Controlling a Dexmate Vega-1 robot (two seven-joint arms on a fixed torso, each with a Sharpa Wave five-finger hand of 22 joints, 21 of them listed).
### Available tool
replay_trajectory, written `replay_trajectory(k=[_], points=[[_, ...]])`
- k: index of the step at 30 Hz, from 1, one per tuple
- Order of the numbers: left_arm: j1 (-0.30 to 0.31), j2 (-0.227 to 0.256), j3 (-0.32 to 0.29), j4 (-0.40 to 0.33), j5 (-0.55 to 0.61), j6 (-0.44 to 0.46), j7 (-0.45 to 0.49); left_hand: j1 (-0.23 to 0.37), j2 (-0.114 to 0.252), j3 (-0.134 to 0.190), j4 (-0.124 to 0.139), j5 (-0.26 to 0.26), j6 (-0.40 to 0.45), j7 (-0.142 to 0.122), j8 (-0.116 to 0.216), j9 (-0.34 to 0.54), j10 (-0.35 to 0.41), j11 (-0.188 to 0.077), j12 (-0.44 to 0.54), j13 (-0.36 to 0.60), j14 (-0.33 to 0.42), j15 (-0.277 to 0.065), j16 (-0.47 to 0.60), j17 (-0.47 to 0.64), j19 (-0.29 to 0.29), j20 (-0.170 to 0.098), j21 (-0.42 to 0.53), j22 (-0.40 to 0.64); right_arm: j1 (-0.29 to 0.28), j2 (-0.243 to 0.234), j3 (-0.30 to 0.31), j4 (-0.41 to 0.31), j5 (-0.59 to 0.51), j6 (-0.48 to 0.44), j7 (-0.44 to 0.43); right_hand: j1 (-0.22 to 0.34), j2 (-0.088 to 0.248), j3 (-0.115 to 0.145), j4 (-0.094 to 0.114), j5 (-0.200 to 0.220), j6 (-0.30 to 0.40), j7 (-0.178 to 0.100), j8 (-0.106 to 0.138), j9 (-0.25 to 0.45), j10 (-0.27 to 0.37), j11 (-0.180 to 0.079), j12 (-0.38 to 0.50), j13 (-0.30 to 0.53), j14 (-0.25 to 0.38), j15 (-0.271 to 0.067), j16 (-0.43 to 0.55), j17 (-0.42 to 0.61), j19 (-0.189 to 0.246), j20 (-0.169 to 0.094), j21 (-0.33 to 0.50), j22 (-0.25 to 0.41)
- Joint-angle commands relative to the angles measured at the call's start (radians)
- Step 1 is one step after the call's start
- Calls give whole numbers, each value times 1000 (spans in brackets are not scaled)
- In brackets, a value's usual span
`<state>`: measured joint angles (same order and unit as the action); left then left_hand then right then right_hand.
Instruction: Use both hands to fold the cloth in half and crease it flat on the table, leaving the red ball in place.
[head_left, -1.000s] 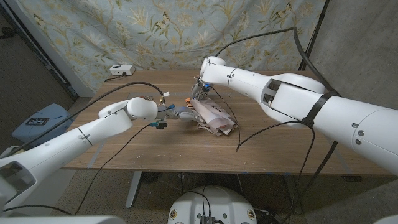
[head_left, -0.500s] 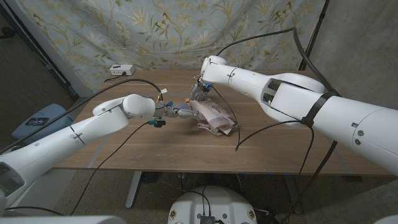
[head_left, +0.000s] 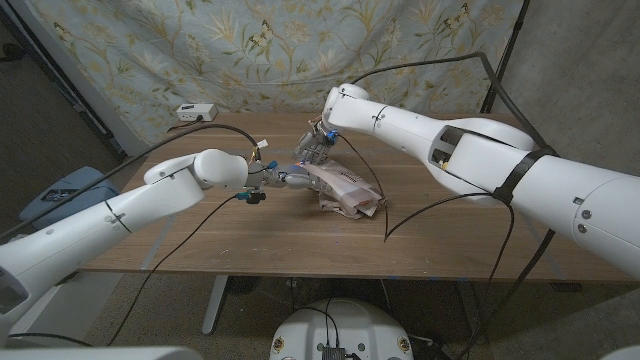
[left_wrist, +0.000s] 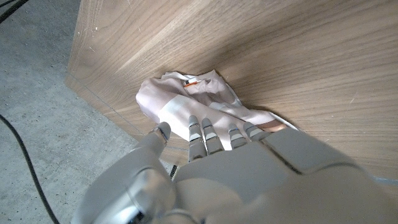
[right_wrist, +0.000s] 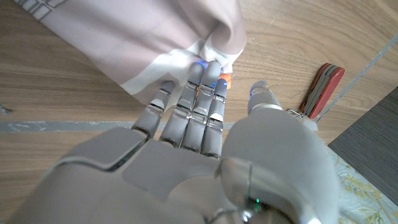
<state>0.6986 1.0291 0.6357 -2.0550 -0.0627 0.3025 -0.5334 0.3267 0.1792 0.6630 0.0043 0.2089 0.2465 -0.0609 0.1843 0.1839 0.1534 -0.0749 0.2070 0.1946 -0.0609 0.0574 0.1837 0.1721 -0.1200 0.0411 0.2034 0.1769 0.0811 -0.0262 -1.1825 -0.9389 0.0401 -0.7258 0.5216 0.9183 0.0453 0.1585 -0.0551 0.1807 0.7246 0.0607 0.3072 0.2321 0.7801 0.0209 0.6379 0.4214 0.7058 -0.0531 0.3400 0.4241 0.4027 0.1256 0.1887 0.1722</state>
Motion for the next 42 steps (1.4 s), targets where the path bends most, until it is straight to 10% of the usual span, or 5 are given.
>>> replay_trajectory(k=[1, 28, 42], points=[[-3, 9, 0, -21, -7, -5, -6, 6, 4, 0, 0, -3, 0, -1, 2, 1, 5, 3, 1, 0, 2, 5, 0, 0, -2, 2, -2, 2, -15, -82, 10, -201, 29, -56, 7, -12, 6, -3, 3, 10, -8, 9, -6, 0, -14, 9, -5, 2, -1, 13, -7, -1, 2, 12, 3, 1], [62, 98, -103, -166, -106, 2, 38, 9, 3, -1, -2, -1, 8, 0, 5, 1, 6, 3, 2, 0, 14, 6, 3, 0, 4, 7, 1, 2, -25, -186, 11, -386, 87, -143, -60, -14, 25, 1, -5, 15, -11, 22, -21, -1, -30, 28, -9, 2, -14, 30, -17, -3, 10, 33, 6, 1], [7, 36, -58, -120, -54, -40, 25, 11, 2, -1, -5, 0, 5, 0, 3, 1, 7, 2, 2, 0, 19, 6, 3, -1, 9, 7, 2, 2, -30, -230, 21, -443, 104, -168, -94, -13, 35, 2, -13, 14, -9, 16, -26, 2, -42, 23, -15, -2, -23, 29, -16, 3, 0, 24, 3, 2]])
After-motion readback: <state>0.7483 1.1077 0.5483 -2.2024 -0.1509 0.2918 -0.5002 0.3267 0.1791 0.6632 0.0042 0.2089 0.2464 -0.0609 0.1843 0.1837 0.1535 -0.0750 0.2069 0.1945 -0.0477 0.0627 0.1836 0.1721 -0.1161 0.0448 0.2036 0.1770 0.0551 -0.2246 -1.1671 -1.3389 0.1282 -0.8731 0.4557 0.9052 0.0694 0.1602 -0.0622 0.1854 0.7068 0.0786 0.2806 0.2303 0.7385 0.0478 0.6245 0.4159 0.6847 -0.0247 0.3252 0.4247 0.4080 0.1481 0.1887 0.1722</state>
